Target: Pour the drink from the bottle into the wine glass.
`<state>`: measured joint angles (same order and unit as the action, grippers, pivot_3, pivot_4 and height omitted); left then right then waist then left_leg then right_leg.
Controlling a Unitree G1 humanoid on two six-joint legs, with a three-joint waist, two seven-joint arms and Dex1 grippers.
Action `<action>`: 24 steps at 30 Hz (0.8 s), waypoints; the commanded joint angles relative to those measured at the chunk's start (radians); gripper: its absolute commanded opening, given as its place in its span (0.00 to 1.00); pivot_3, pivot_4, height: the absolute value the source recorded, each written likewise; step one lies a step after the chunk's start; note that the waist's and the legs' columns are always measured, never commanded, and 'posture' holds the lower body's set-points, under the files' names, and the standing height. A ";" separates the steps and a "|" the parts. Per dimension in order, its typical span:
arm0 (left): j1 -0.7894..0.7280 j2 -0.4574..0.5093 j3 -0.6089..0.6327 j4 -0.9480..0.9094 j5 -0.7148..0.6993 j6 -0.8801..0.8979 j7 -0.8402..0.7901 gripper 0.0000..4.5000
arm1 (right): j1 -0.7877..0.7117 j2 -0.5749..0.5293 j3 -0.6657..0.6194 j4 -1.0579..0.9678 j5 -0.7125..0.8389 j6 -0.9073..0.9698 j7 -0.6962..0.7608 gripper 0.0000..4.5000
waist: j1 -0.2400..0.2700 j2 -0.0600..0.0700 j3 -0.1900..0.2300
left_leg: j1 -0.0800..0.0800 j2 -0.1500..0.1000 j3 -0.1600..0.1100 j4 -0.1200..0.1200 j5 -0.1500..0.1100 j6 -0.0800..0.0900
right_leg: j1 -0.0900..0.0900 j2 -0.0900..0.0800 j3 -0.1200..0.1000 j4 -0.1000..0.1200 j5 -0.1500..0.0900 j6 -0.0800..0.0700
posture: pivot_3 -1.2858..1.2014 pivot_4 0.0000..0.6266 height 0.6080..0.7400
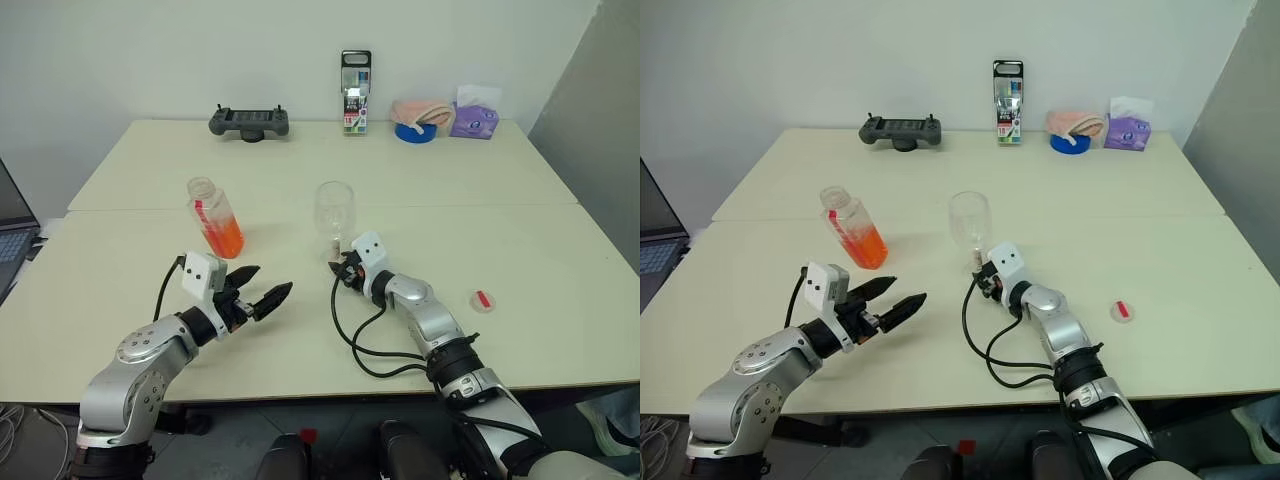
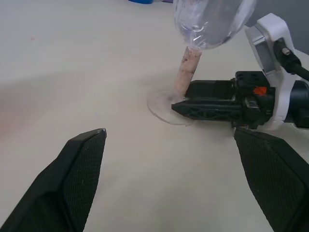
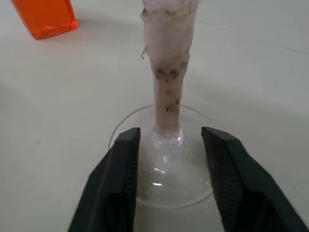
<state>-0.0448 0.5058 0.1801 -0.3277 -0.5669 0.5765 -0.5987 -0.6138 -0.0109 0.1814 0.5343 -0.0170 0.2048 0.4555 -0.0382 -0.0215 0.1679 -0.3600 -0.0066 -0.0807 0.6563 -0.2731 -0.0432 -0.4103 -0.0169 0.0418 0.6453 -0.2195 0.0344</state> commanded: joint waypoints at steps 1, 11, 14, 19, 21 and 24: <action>-0.013 -0.007 0.014 0.021 0.021 -0.044 0.007 1.00 | 0.032 -0.025 0.029 0.015 -0.028 0.056 0.008 0.77 | 0.000 0.000 0.000 | 0.000 0.000 0.000 0.000 0.000 0.000 | 0.000 0.000 0.000 0.000 0.000 0.000 | 0.52 0.24 1.00; -0.015 -0.087 0.111 0.146 0.147 -0.272 0.151 1.00 | 0.203 -0.311 -0.005 -0.631 0.096 0.336 0.240 0.99 | 0.009 0.001 0.002 | -0.003 -0.001 -0.001 0.000 -0.001 -0.001 | -0.002 -0.002 0.000 -0.002 -0.001 0.002 | 0.52 0.24 1.00; -0.031 -0.108 0.133 0.193 0.198 -0.362 0.205 1.00 | 0.263 -0.485 -0.103 -0.853 0.228 0.424 0.375 0.99 | 0.009 0.002 0.005 | -0.004 -0.001 0.000 0.000 -0.001 -0.001 | -0.002 -0.003 0.000 -0.002 -0.001 0.003 | 0.52 0.24 1.00; -0.075 -0.086 0.155 0.248 0.211 -0.424 0.203 1.00 | 0.214 -0.719 -0.375 -1.010 0.542 0.621 0.528 0.99 | 0.006 -0.003 0.011 | -0.004 -0.001 -0.001 0.000 -0.001 -0.001 | -0.002 -0.001 -0.001 -0.002 -0.001 0.003 | 0.52 0.24 1.00; -0.100 -0.064 0.162 0.264 0.217 -0.434 0.201 1.00 | 0.151 -0.787 -0.428 -1.027 0.654 0.689 0.564 0.99 | 0.002 -0.005 0.012 | -0.004 -0.001 0.000 0.000 -0.001 -0.001 | -0.002 -0.001 -0.001 -0.001 -0.001 0.003 | 0.52 0.24 1.00; -0.149 -0.038 0.159 0.303 0.218 -0.433 0.187 1.00 | 0.042 -0.818 -0.456 -0.991 0.732 0.725 0.548 0.99 | 0.003 -0.005 0.013 | -0.004 0.000 0.000 -0.001 -0.001 -0.001 | -0.003 0.000 -0.001 -0.001 -0.001 0.003 | 0.52 0.24 1.00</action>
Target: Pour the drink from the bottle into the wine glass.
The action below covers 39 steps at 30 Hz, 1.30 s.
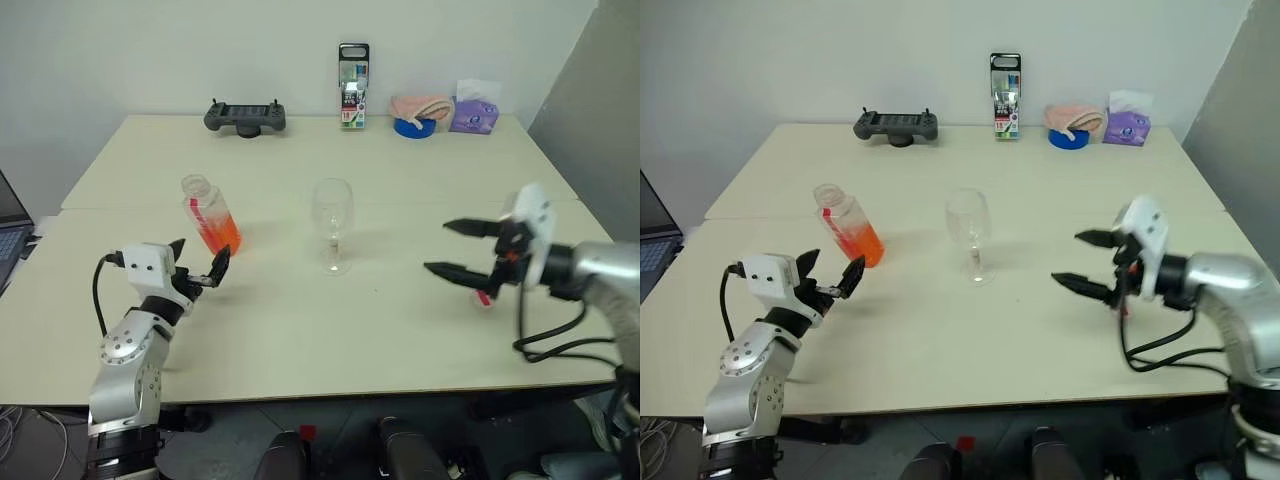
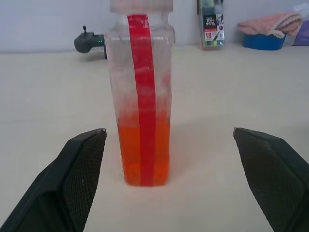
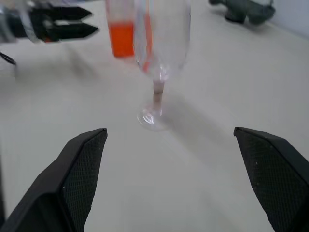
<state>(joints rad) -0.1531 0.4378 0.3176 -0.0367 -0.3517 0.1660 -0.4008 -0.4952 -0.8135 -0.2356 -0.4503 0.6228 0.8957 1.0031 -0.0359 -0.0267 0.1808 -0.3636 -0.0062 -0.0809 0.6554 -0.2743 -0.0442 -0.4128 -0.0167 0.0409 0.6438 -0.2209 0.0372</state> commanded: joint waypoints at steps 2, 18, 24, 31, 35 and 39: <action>-0.085 0.044 0.017 0.058 0.014 -0.031 -0.014 1.00 | -0.144 -0.016 -0.033 0.027 0.120 0.043 -0.015 0.99 | 0.003 0.000 0.001 | -0.001 0.000 0.000 0.000 0.000 0.000 | 0.000 0.000 0.000 0.000 0.000 0.000 | 0.52 0.24 1.00; -0.371 0.040 -0.063 0.390 0.068 -0.142 -0.103 1.00 | -0.196 -0.044 0.058 0.069 0.107 -0.022 -0.021 0.99 | 0.009 -0.002 0.002 | -0.013 -0.002 0.000 0.003 -0.001 0.000 | -0.010 -0.002 0.000 -0.001 0.001 0.002 | 0.52 0.24 1.00; -0.418 0.034 -0.069 0.450 0.084 -0.195 -0.097 1.00 | -0.174 -0.063 0.056 0.055 0.108 -0.018 -0.034 0.99 | 0.009 -0.002 0.002 | -0.013 -0.001 0.000 0.004 -0.001 0.000 | -0.010 -0.002 0.000 0.000 0.001 0.002 | 0.52 0.24 1.00; -0.437 0.033 -0.073 0.486 0.091 -0.223 -0.102 0.74 | -0.159 -0.065 0.049 0.035 0.118 -0.010 -0.065 1.00 | 0.009 -0.002 0.002 | -0.013 -0.001 0.000 0.004 -0.001 0.000 | -0.010 -0.002 0.000 0.000 0.001 0.002 | 0.52 0.24 1.00; -0.471 0.035 -0.077 0.497 0.084 -0.233 -0.120 0.45 | -0.122 -0.070 0.018 -0.005 0.130 0.008 -0.103 1.00 | 0.009 -0.002 0.002 | -0.013 -0.002 -0.001 0.005 -0.001 0.000 | -0.010 -0.002 -0.001 0.000 0.001 0.002 | 0.52 0.24 1.00; -0.529 0.040 -0.124 0.474 0.099 -0.234 -0.183 0.41 | -0.033 -0.063 -0.008 -0.087 0.110 0.068 -0.233 1.00 | 0.014 -0.002 0.002 | -0.016 -0.002 -0.002 0.006 -0.001 0.000 | -0.011 -0.003 -0.001 0.000 0.001 0.002 | 0.52 0.24 1.00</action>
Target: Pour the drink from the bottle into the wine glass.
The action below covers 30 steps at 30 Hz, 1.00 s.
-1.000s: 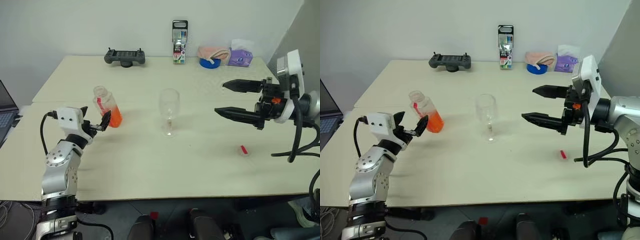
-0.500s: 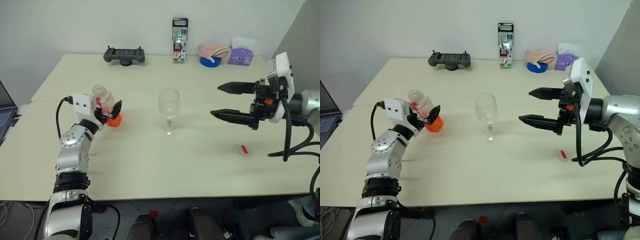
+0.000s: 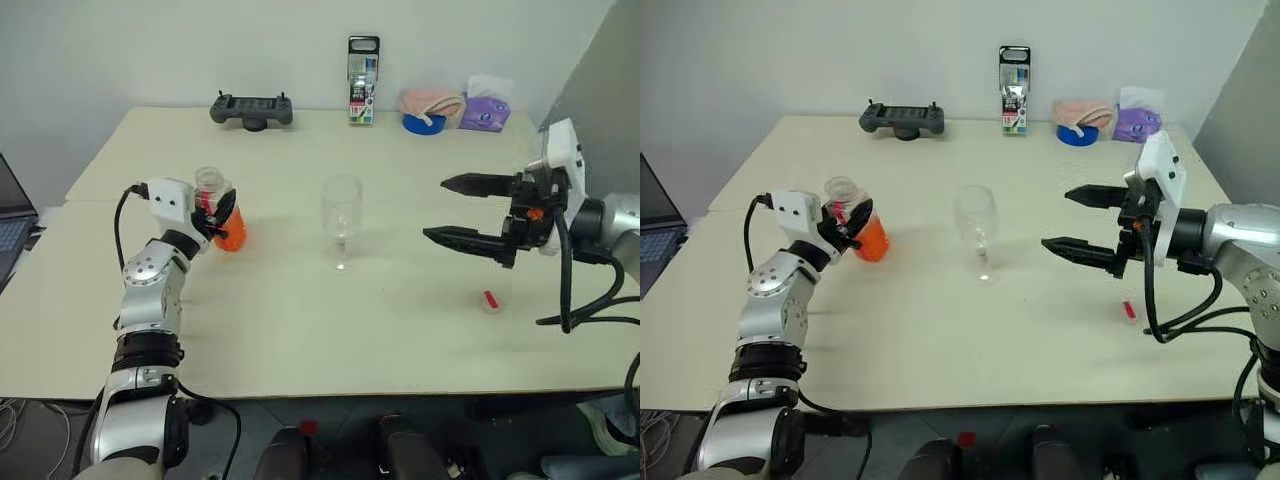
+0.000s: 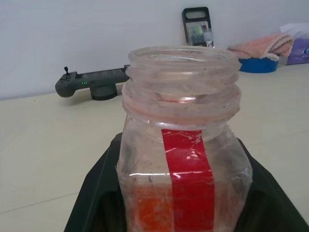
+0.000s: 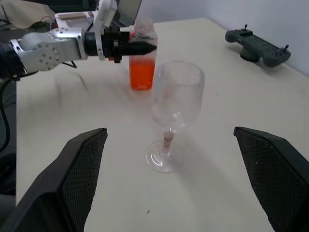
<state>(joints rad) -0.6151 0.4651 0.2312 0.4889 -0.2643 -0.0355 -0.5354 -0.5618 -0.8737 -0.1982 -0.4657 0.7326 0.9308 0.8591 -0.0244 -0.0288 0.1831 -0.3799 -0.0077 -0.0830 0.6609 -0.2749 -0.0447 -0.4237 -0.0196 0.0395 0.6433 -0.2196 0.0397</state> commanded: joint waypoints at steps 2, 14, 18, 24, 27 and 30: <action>-0.102 0.009 -0.087 -0.068 0.039 -0.045 -0.088 0.41 | 0.103 0.051 -0.068 -0.128 0.013 0.043 -0.169 1.00 | 0.008 0.000 0.000 | -0.001 0.000 0.000 0.000 0.000 0.000 | 0.000 0.000 0.000 0.000 0.000 0.000 | 0.52 0.24 1.00; -0.409 -0.017 -0.306 0.238 0.270 -0.456 -0.199 0.41 | 0.325 0.254 -0.055 -0.346 -0.008 -0.005 -0.432 1.00 | 0.006 0.000 0.001 | 0.001 -0.001 0.003 0.001 0.000 0.000 | -0.001 0.001 0.002 0.001 0.001 0.002 | 0.52 0.24 1.00; -0.468 -0.007 -0.345 0.367 0.349 -0.585 -0.171 0.41 | 0.304 0.265 -0.064 -0.351 0.008 -0.024 -0.459 1.00 | -0.003 0.000 0.001 | 0.000 0.000 0.002 0.001 0.000 0.000 | -0.001 0.003 0.002 0.001 0.001 0.002 | 0.52 0.24 1.00; -0.535 0.014 -0.386 0.493 0.465 -0.728 -0.082 0.41 | 0.315 0.250 -0.076 -0.365 0.023 -0.035 -0.470 1.00 | -0.004 0.000 0.002 | -0.001 -0.001 0.002 0.001 0.000 0.000 | -0.001 0.002 0.002 0.000 0.001 0.002 | 0.52 0.24 1.00; -0.554 0.026 -0.410 0.534 0.527 -0.784 -0.023 0.41 | 0.326 0.245 -0.072 -0.372 0.023 -0.036 -0.475 1.00 | -0.004 0.000 0.002 | -0.001 -0.001 0.002 0.001 0.000 0.001 | -0.001 0.002 0.002 0.000 0.001 0.002 | 0.52 0.24 1.00; -0.570 0.034 -0.421 0.561 0.569 -0.829 0.035 0.41 | 0.330 0.243 -0.070 -0.374 0.022 -0.036 -0.478 1.00 | -0.004 0.000 0.002 | -0.001 -0.001 0.002 0.001 0.000 0.001 | -0.001 0.002 0.002 0.001 0.001 0.002 | 0.52 0.24 1.00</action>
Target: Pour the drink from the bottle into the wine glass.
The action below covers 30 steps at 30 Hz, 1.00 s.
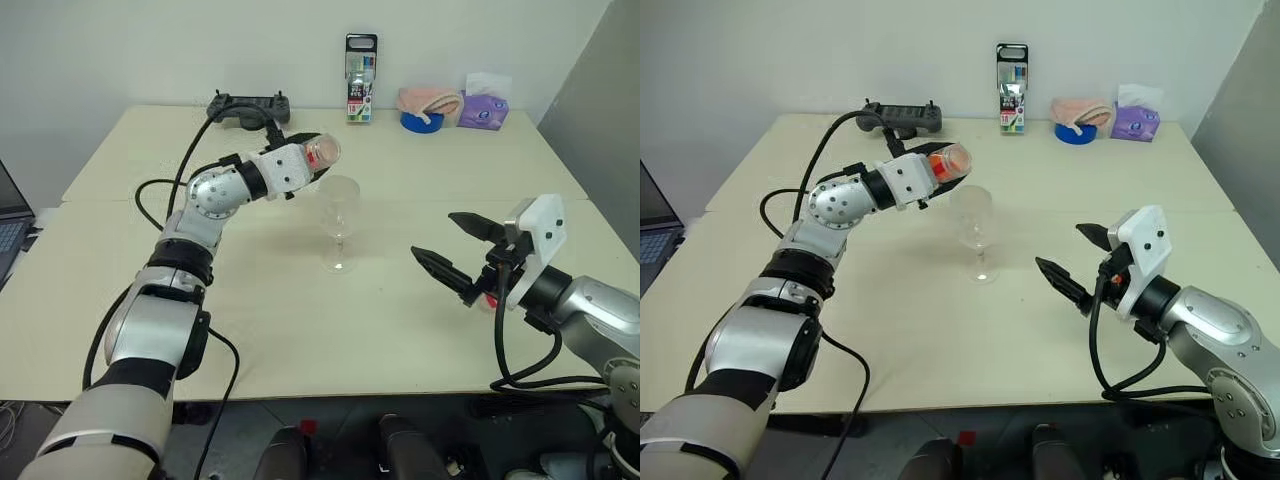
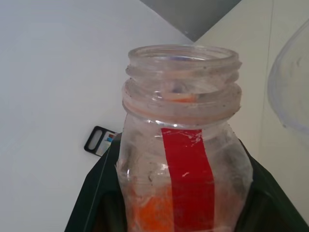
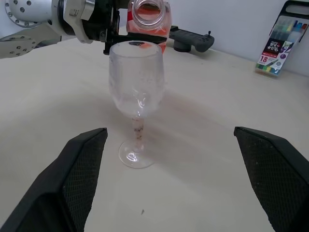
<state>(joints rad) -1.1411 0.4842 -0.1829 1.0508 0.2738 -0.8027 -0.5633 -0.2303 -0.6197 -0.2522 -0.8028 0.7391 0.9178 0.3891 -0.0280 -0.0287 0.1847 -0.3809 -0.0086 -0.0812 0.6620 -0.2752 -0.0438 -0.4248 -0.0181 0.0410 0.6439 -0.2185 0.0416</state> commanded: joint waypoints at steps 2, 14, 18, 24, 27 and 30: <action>-0.052 0.023 -0.018 0.010 0.062 -0.091 0.102 0.41 | 0.007 -0.013 -0.014 -0.036 0.010 -0.027 -0.007 1.00 | 0.000 0.000 0.000 | 0.000 0.000 0.000 0.000 0.000 0.000 | 0.000 0.000 0.000 0.000 0.000 0.000 | 0.52 0.24 1.00; -0.082 0.077 -0.077 0.042 0.210 -0.207 0.286 0.41 | 0.025 -0.023 -0.002 -0.019 -0.015 -0.049 0.003 1.00 | -0.001 0.000 0.000 | 0.000 0.000 0.000 0.000 0.000 0.000 | 0.000 0.000 0.000 0.001 0.000 0.000 | 0.52 0.24 1.00; -0.090 0.091 -0.097 0.048 0.251 -0.225 0.341 0.41 | 0.023 -0.026 0.001 -0.014 -0.018 -0.052 0.006 1.00 | -0.001 0.000 0.000 | 0.000 0.000 0.000 0.000 0.000 0.000 | 0.000 0.000 0.000 0.001 0.000 0.000 | 0.52 0.24 1.00; -0.105 0.126 -0.145 0.039 0.357 -0.238 0.477 0.41 | 0.018 -0.039 0.015 -0.005 -0.021 -0.060 0.012 1.00 | -0.001 0.000 0.000 | 0.001 0.000 0.000 0.000 0.000 0.000 | 0.000 0.000 0.000 0.001 0.000 0.000 | 0.52 0.24 1.00; -0.111 0.135 -0.165 0.040 0.392 -0.244 0.521 0.41 | 0.018 -0.044 0.020 -0.003 -0.021 -0.065 0.011 1.00 | 0.000 0.000 0.000 | 0.001 0.000 0.000 0.001 0.000 0.000 | 0.000 0.000 0.000 0.001 0.000 0.000 | 0.52 0.24 1.00; -0.120 0.145 -0.182 0.035 0.431 -0.244 0.577 0.41 | 0.014 -0.047 0.026 0.001 -0.021 -0.067 0.011 1.00 | 0.000 0.000 0.000 | 0.000 0.000 0.000 0.001 0.000 0.000 | 0.000 0.000 0.000 0.001 0.000 0.000 | 0.52 0.24 1.00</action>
<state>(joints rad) -1.2110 0.6090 -0.3674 1.1108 0.6953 -1.0344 -0.0374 -0.2061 -0.6551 -0.2146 -0.7869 0.7235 0.8783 0.3946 -0.0282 -0.0287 0.1847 -0.3805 -0.0086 -0.0809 0.6627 -0.2751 -0.0438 -0.4247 -0.0181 0.0411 0.6452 -0.2182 0.0419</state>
